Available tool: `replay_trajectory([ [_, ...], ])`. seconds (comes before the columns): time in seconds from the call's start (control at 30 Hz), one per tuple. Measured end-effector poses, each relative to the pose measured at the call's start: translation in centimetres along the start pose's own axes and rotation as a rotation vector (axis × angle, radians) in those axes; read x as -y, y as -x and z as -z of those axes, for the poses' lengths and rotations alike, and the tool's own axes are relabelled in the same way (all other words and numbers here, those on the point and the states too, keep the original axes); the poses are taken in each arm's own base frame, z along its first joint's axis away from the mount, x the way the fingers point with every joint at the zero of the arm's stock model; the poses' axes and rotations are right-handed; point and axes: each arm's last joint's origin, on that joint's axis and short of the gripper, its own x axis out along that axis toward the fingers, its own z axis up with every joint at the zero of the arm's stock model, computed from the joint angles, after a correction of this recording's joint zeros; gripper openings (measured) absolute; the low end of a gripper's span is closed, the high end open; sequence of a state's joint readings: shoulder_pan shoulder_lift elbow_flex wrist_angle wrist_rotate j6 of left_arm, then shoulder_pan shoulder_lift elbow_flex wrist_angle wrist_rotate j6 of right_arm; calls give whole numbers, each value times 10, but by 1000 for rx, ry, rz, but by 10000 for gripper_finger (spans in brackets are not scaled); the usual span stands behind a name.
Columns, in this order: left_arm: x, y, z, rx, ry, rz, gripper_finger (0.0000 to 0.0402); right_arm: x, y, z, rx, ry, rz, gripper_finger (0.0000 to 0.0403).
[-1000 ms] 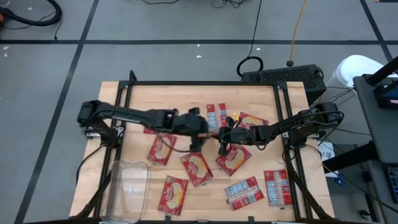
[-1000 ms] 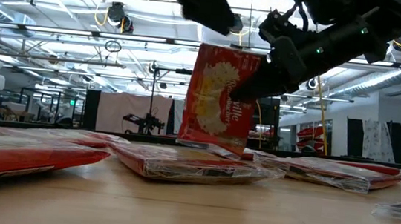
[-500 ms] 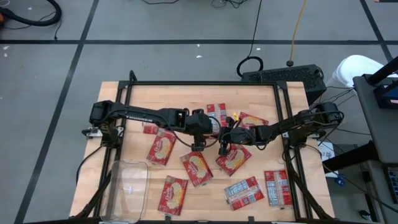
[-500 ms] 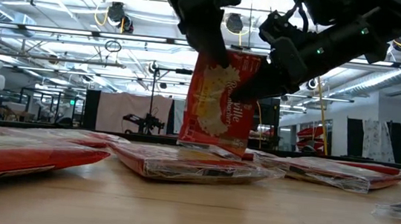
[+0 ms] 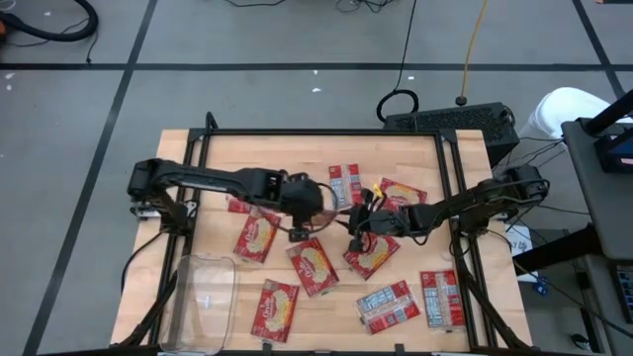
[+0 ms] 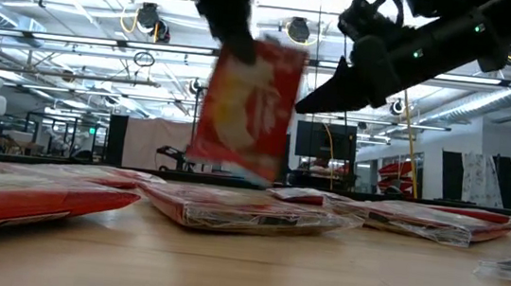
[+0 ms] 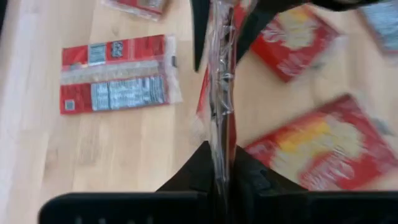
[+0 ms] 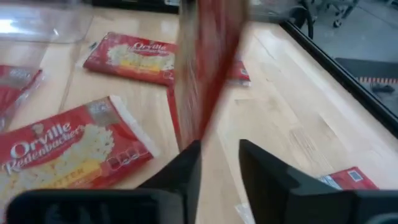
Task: Sort popcorn bags into baskets
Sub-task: Put the popcorn bag into the transparent bin
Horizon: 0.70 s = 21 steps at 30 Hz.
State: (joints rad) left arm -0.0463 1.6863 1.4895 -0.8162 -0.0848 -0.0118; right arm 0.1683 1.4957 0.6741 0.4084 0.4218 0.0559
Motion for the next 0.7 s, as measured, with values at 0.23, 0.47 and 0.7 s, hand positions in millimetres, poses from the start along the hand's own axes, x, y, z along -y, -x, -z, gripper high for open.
replay_trajectory([
  [0.23, 22, 75, 19, 52, 35, 89, 20, -11, 6, 0, 8, 33, -42, 156],
  [0.47, 59, 149, 52, 122, 123, 256, 21, -28, 15, 0, 22, 2, -103, 159],
  [0.7, 91, 197, 90, 183, 155, 367, 20, -43, 23, 1, 30, -38, -156, 159],
])
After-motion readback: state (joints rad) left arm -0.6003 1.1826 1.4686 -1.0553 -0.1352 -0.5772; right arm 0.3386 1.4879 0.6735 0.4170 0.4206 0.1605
